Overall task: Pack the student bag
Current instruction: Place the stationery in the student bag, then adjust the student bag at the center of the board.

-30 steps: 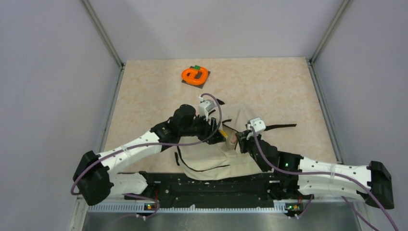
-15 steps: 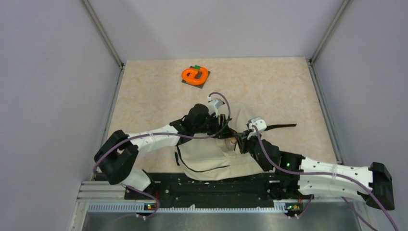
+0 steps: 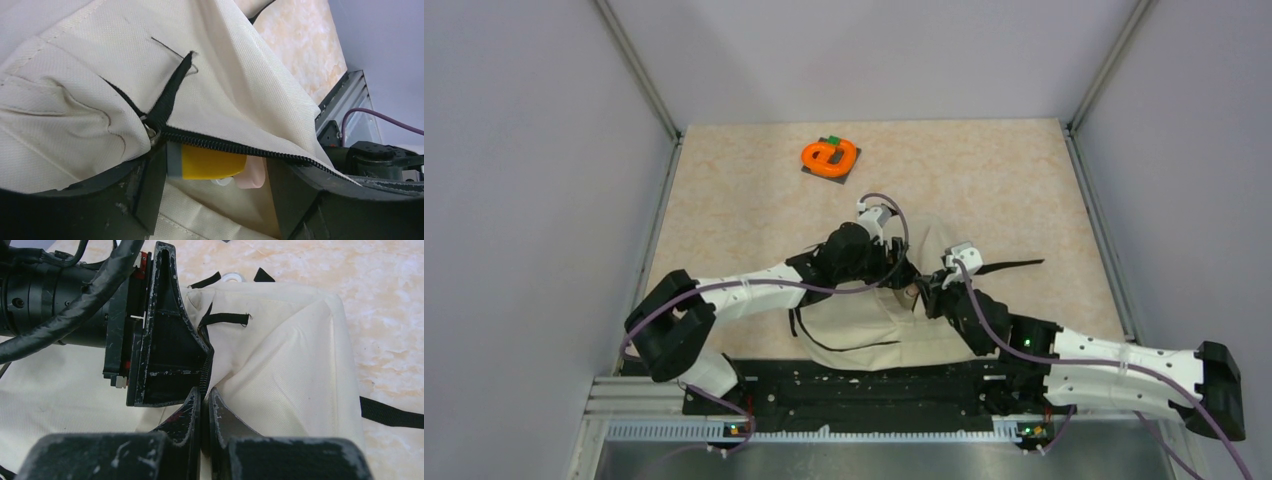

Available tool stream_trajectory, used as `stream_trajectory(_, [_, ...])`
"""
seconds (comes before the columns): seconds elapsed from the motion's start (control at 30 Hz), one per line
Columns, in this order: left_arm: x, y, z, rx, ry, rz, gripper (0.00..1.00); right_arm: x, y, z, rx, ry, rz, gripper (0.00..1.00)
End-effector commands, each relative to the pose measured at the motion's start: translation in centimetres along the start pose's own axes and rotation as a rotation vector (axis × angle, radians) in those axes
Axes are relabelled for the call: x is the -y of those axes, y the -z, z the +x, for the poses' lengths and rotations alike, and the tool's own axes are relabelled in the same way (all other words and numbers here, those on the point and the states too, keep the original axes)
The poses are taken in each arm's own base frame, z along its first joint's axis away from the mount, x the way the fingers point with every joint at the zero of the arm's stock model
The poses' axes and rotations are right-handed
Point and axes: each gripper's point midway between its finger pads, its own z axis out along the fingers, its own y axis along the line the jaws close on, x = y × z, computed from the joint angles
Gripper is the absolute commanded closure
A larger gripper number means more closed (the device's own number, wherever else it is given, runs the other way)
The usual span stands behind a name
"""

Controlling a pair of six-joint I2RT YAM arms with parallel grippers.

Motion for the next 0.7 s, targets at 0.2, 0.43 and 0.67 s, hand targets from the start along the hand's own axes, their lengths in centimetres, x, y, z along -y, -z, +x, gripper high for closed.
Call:
stream_trajectory(0.2, [-0.1,4.7,-2.9,0.107,-0.107,-0.085,0.18,0.3,0.3,-4.6,0.135,-0.067,0.038,1.00])
stream_trajectory(0.43, [-2.4,10.5,-2.9,0.084,-0.075,-0.291,0.09,1.6,0.1,-5.4,0.134,0.049,0.122,1.00])
stream_trajectory(0.67, [-10.3,18.6,-1.4,0.055,-0.010,-0.786,0.04,1.6,0.0,-5.7,0.139,0.048,0.129,1.00])
